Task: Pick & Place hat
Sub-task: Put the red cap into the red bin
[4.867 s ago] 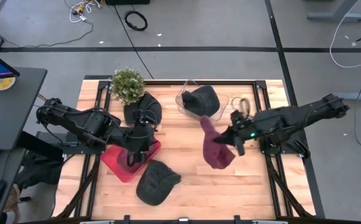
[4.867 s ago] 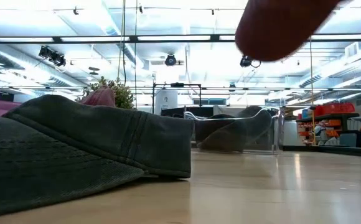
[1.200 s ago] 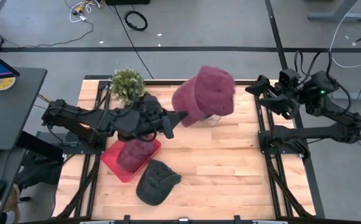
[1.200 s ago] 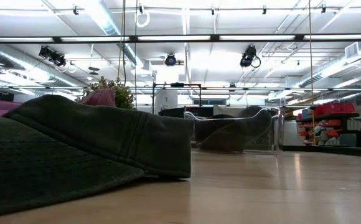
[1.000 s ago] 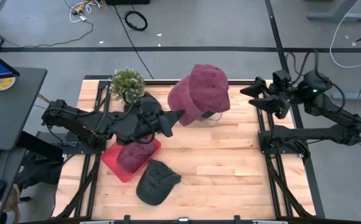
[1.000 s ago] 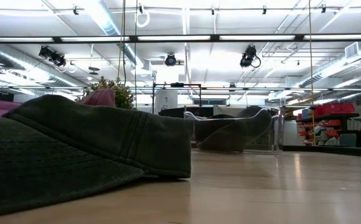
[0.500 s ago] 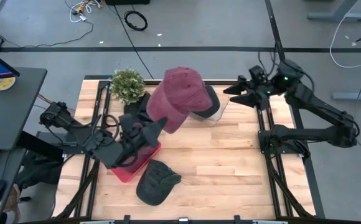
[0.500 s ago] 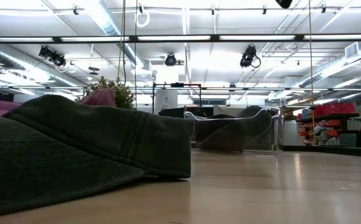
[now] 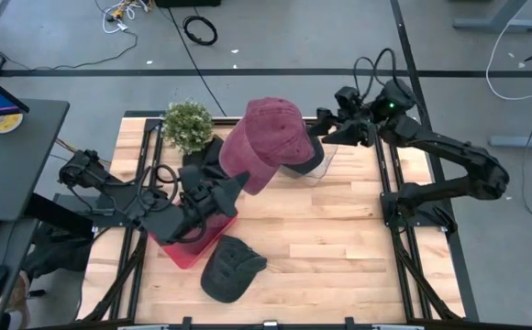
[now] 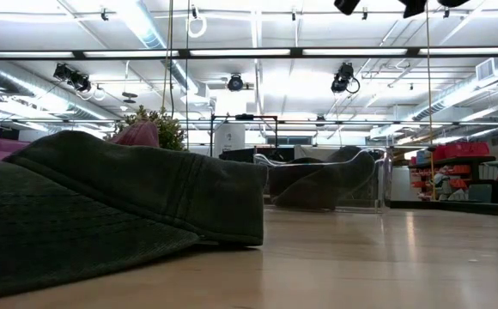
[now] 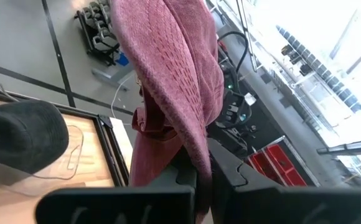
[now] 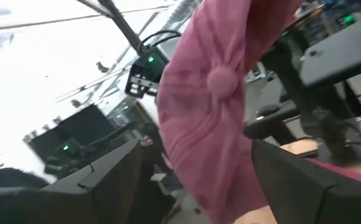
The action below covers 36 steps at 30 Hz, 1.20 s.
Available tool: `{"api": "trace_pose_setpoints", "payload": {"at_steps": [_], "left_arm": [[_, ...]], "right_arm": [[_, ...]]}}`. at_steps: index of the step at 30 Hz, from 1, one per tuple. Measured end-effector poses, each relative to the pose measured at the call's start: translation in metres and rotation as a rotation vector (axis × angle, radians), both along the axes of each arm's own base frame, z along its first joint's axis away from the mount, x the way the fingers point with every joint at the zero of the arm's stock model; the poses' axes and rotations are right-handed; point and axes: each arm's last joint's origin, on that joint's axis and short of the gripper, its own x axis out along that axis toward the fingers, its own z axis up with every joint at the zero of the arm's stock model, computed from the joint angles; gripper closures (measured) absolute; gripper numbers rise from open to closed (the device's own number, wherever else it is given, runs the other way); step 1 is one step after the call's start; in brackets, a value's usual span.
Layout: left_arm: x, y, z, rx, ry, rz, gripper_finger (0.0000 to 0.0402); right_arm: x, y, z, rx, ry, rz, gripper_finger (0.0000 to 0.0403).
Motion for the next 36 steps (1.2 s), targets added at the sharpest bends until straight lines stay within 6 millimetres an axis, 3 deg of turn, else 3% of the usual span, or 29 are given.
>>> {"api": "trace_pose_setpoints", "payload": {"at_steps": [12, 21, 25, 30, 31, 36], "left_arm": [[0.002, 0.006, 0.001, 0.012, 0.004, 0.036, 0.0390], [0.016, 0.030, 0.008, 0.055, -0.005, -0.043, 0.0390], [0.017, 0.033, 0.009, 0.092, 0.026, -0.018, 0.0390], [0.016, 0.032, 0.008, 0.155, 0.083, -0.018, 0.0385], [0.017, 0.032, 0.007, 0.176, 0.107, -0.031, 0.0380], [0.015, 0.029, -0.006, 0.229, 0.238, -0.083, 0.0329]], "right_arm": [[0.005, -0.001, -0.003, -0.124, -0.069, 0.017, 0.0098], [0.018, 0.006, -0.009, -0.049, -0.023, 0.069, 0.0112], [0.015, 0.008, -0.003, -0.044, -0.052, 0.074, 0.0181], [0.007, 0.013, 0.008, -0.063, -0.118, 0.101, 0.0361], [0.006, 0.014, 0.010, -0.072, -0.133, 0.105, 0.0380], [0.000, 0.010, 0.013, -0.062, -0.125, 0.112, 0.0395]]}}
